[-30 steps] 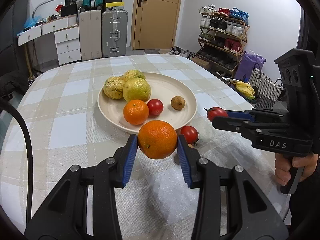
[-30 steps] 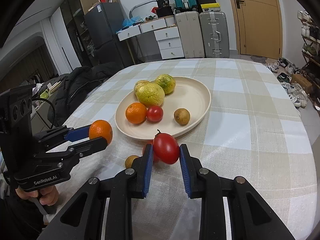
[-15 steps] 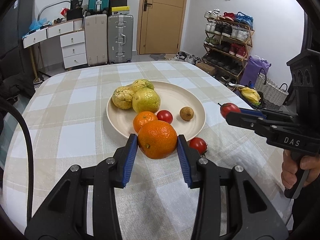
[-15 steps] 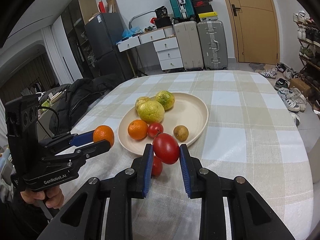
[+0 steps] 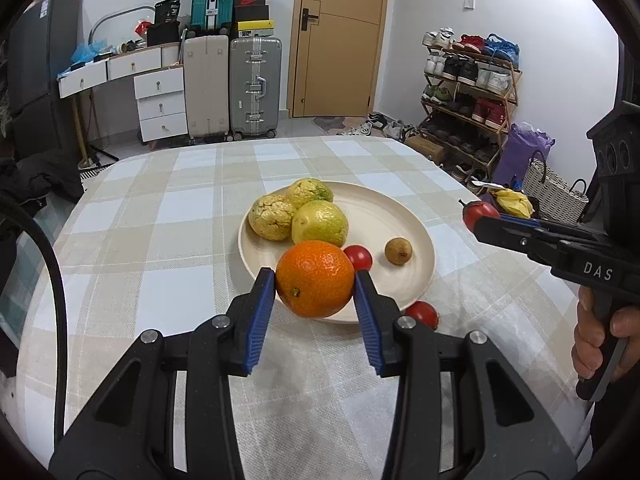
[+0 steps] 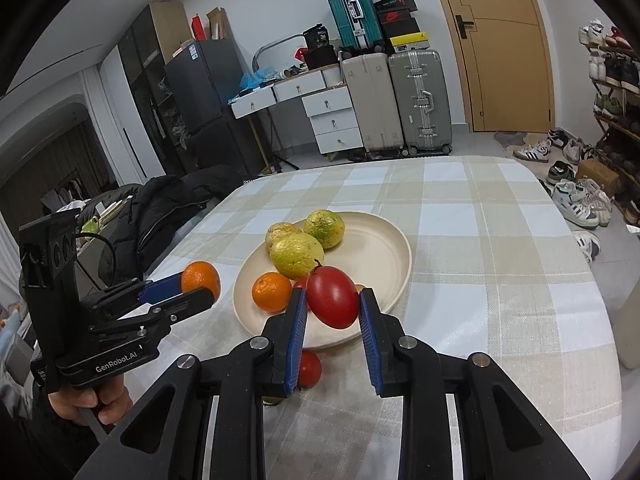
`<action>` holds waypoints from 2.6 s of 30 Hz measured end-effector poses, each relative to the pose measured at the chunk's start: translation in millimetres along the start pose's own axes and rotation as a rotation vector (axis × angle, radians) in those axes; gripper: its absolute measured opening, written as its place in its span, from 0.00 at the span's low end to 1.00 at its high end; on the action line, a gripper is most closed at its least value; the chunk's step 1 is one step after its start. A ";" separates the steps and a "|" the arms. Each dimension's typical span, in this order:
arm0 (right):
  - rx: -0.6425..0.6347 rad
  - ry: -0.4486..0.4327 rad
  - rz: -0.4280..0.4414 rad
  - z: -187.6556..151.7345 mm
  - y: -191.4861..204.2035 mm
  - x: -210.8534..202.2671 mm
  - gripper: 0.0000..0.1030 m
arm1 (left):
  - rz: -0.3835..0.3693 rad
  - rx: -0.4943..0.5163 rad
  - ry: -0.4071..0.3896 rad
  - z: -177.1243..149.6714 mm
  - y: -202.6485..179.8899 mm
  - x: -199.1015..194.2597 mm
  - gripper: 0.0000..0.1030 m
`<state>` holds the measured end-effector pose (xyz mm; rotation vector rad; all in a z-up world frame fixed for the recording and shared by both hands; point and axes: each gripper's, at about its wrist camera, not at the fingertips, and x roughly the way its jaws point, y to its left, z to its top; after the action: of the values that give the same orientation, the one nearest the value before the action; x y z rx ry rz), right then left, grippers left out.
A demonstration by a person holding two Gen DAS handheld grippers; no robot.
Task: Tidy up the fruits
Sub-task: 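Carry the held orange and tomato over the plate with both tools, then lower tomato onto the plate and open right tool while left tool lowers orange, then open left tool and withdraw both tools from the plate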
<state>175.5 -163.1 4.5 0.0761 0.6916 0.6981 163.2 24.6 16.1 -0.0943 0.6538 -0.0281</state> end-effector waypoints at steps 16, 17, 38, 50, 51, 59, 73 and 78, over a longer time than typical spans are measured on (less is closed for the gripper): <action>0.057 0.013 -0.019 6.6 -14.3 18.4 0.26 | 0.038 -0.043 0.007 7.0 19.4 25.8 0.36; 0.057 0.014 -0.020 7.1 -14.1 19.4 0.26 | 0.040 -0.044 0.009 7.3 20.3 28.1 0.36; 0.087 0.055 -0.047 12.5 -19.3 58.0 0.26 | 0.079 -0.047 0.051 16.6 30.6 71.6 0.36; 0.106 0.075 -0.061 11.4 -30.3 74.6 0.26 | 0.076 -0.046 0.067 18.4 32.6 81.8 0.36; 0.106 0.076 -0.063 11.0 -29.9 73.8 0.26 | 0.077 -0.045 0.067 18.5 32.6 81.9 0.36; 0.110 0.082 -0.072 12.0 -32.4 77.0 0.27 | 0.080 -0.044 0.071 19.5 35.1 89.0 0.36; 0.070 0.055 -0.098 8.4 -25.0 59.3 0.49 | 0.084 -0.049 0.075 17.4 35.0 90.6 0.37; 0.051 0.046 -0.109 4.2 -20.5 49.4 0.60 | 0.092 -0.028 0.044 15.5 28.4 75.0 0.59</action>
<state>217.1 -147.9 -25.8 0.0690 0.7521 0.5796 232.1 49.9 -19.8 -0.0904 0.7018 0.0675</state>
